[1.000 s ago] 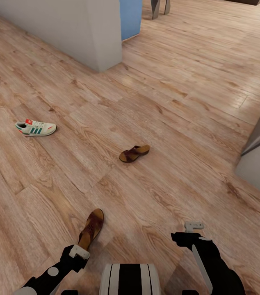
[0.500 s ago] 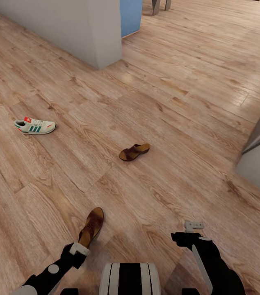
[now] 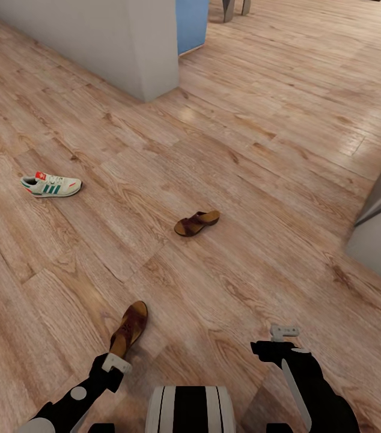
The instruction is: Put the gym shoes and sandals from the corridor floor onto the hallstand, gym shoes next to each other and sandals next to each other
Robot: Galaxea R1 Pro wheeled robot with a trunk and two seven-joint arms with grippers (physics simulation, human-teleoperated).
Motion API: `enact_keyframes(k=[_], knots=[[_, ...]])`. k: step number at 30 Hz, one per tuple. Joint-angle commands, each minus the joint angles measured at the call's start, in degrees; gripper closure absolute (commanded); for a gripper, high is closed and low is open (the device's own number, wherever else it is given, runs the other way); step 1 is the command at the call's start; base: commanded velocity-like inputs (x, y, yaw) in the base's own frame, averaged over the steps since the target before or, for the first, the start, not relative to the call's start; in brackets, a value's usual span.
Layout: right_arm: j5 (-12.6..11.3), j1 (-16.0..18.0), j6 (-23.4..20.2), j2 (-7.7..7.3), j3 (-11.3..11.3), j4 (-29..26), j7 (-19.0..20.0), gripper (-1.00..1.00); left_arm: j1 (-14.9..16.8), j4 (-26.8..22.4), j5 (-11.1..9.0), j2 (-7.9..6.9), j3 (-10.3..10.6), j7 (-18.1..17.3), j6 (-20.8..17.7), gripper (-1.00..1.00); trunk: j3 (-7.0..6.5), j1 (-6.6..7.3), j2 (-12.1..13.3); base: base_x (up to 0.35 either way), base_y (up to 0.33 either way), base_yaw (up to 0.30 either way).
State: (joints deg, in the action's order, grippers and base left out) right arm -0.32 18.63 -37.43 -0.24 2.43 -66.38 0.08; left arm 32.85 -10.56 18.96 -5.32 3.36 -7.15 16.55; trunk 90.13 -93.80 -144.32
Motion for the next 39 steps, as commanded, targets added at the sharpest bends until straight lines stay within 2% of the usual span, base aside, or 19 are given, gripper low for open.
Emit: enact_keyframes(k=[1, 9, 25, 29, 31, 32, 35, 36, 39], knots=[[-0.03, 0.01, -0.28, 0.01, 0.01, -0.07, 0.01, -1.0, 0.02, 0.01, 0.12, -0.04, 0.33, 0.03, 0.15, 1.0, 0.03, 0.01, -0.01, 0.0, 0.0, 0.0], [-0.03, 0.01, -0.28, -0.01, 0.03, -0.07, 0.01, -1.0, 0.02, -0.4, 0.12, -0.04, 0.33, 0.03, 0.15, 1.0, 0.03, 0.01, -0.01, 0.0, 0.0, 0.0], [-0.03, -0.01, -0.28, -0.02, -0.07, -0.07, 0.01, -1.0, 0.02, -3.78, -0.02, 0.05, 0.25, -0.05, -0.27, 1.0, -3.51, 0.42, 0.2, 0.0, 0.0, 0.0], [0.01, -0.22, -0.17, -0.02, -0.13, -0.05, 0.01, -1.0, 0.02, -12.39, -0.44, 1.06, 0.17, -0.13, -10.58, 1.0, -4.4, 0.52, 0.26, 0.0, 0.0, 0.0], [0.03, -0.24, -0.14, -0.02, -0.13, -0.06, 0.01, -1.0, 0.02, -14.78, -0.51, 1.51, 0.16, -0.17, -13.13, 1.0, -4.84, 0.58, 0.28, 0.0, 0.0, 0.0], [0.24, -0.25, -0.11, -0.02, -0.14, -0.28, -0.03, -1.0, 0.02, -29.96, -4.49, 5.35, 0.19, -0.26, -24.27, 1.0, -5.07, 0.6, 0.3, 0.0, 0.0, 0.0], [0.48, -0.26, -0.04, 0.09, -0.22, -0.81, -0.28, -1.0, 0.02, -36.07, -8.56, 6.78, 0.25, -0.24, -29.43, 1.0, -5.82, 0.68, 0.34, 0.0, 0.0, 0.0], [0.56, -0.26, -0.02, 0.2, -0.33, -3.49, -0.4, -1.0, 0.02, -39.95, -10.51, 7.7, 0.38, -0.23, -32.17, 1.0, -6.13, 0.7, 0.35, 0.0, 0.0, 0.0], [0.58, -0.26, -0.02, 0.24, -0.54, -4.46, -0.47, -1.0, 0.02, -40.91, -10.96, 8.4, 0.42, -0.23, -32.78, 1.0, -7.07, 0.78, 0.39, 0.0, 0.0, 0.0]])
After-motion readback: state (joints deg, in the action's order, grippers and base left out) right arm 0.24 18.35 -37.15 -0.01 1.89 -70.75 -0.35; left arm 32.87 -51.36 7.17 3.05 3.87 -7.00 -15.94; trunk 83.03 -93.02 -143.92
